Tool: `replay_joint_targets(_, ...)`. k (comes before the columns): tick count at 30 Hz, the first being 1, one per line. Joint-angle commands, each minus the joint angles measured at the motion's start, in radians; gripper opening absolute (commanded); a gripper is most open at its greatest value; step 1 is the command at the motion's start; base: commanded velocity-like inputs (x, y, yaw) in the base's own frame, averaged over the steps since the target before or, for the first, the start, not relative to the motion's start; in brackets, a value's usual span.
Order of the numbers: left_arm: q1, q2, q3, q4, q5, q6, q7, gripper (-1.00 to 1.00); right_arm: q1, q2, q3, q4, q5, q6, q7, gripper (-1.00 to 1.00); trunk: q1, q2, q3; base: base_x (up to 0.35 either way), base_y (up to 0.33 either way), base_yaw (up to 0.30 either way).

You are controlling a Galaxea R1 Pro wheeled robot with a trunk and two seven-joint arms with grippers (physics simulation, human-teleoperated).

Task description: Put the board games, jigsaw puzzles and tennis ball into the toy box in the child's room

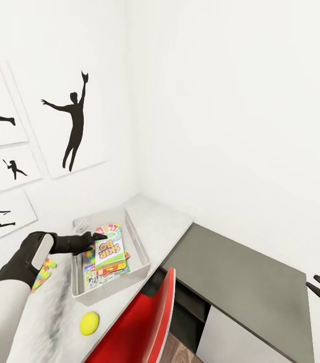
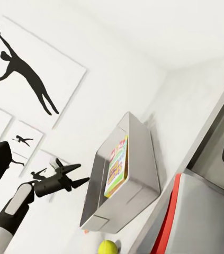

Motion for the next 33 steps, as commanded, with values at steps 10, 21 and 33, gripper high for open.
replay_joint_targets(10,0.003,0.105,-0.003,-0.127,-0.006,0.005,-0.284,1.00,0.000,0.000,0.000,0.000,0.001,0.003,0.003,1.00,0.001,-0.002,-0.002,0.000,0.000,0.000)
replay_joint_targets(21,0.015,0.282,-0.001,-0.136,-0.012,0.005,-0.604,1.00,0.000,0.000,0.000,0.000,0.001,0.003,0.003,1.00,0.001,-0.002,-0.002,0.000,0.000,0.000)
replay_joint_targets(33,0.080,0.397,0.006,-0.133,-0.015,-0.010,-0.752,1.00,0.000,0.000,-0.004,0.000,0.001,0.003,0.003,1.00,0.001,-0.002,-0.002,0.000,0.000,0.000)
